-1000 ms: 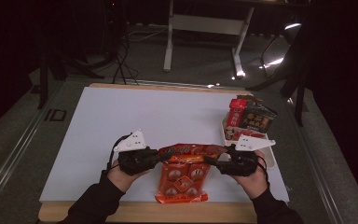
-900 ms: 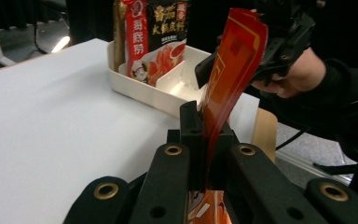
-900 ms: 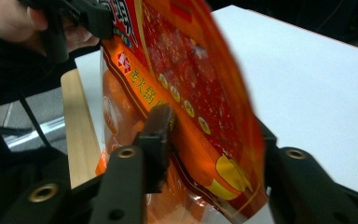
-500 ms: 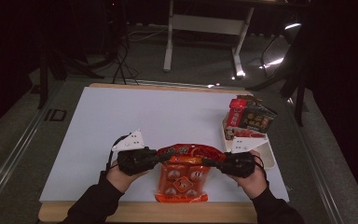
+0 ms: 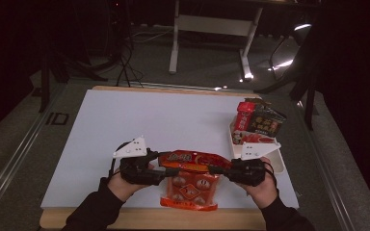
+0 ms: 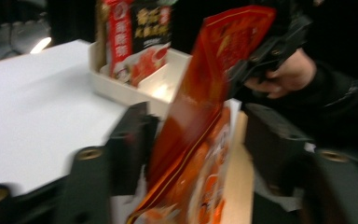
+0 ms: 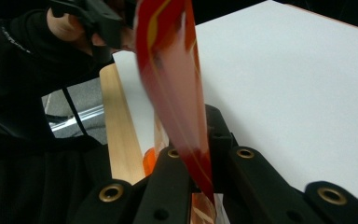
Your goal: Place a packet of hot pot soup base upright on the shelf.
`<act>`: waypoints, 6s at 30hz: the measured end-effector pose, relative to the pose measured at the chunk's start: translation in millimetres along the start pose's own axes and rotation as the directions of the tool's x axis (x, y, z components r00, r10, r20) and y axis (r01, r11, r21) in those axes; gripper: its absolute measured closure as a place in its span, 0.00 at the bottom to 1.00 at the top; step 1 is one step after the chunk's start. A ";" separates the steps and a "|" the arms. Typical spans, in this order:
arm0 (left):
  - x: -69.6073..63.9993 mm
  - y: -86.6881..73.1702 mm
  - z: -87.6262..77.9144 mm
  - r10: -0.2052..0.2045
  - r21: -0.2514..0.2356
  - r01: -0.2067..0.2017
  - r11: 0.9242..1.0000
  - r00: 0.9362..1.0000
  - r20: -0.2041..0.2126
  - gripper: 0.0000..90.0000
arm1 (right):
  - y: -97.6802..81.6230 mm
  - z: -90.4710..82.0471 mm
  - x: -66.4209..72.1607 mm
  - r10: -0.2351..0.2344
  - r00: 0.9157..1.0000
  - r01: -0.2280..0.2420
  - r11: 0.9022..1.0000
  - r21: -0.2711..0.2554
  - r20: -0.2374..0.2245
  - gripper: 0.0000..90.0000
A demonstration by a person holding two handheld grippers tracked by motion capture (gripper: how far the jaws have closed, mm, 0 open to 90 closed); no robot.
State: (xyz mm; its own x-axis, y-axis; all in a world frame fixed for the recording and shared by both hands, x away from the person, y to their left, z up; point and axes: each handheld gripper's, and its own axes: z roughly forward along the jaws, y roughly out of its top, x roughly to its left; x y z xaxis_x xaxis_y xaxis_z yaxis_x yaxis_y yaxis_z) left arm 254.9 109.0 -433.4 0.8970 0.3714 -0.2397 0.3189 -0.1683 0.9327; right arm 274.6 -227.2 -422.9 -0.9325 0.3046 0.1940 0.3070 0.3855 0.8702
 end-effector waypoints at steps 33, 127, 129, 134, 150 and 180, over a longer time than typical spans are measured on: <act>4.2 -61.3 -30.9 -0.037 -0.016 0.034 0.999 0.974 -0.226 0.03 | 47.6 -54.6 20.7 0.008 1.000 -0.009 0.985 -0.171 -0.007 1.00; 16.4 -83.4 -29.1 -0.088 -0.013 0.088 0.996 0.966 -0.244 0.04 | -50.9 -145.7 -87.0 0.337 0.887 -0.236 0.918 -0.318 0.315 1.00; 16.6 -83.4 -29.2 -0.091 -0.016 0.090 0.996 0.966 -0.242 0.04 | -48.5 -145.5 -85.6 0.332 0.885 -0.232 0.923 -0.308 0.327 0.99; 17.0 -83.7 -29.2 -0.093 -0.015 0.092 0.996 0.965 -0.244 0.04 | -42.6 -145.2 -83.2 0.329 0.872 -0.231 0.930 -0.287 0.364 0.93; 18.0 -85.4 -28.9 -0.094 -0.015 0.093 0.996 0.965 -0.245 0.04 | 20.9 -159.9 -50.1 0.220 0.879 -0.070 0.937 -0.342 0.424 0.53; 17.4 -85.7 -29.7 -0.099 -0.021 0.097 0.995 0.966 -0.241 0.04 | 43.5 -71.8 -3.0 0.123 0.970 -0.067 0.964 -0.259 0.211 0.14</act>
State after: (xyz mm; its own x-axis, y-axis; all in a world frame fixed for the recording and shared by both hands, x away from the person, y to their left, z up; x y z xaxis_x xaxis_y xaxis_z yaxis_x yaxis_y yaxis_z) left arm 234.0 157.0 -509.5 0.7608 0.5950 -0.2590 0.3981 -0.1127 0.9104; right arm 277.2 -273.9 -353.1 -0.8264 0.5263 0.2003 0.3086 0.1258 0.9428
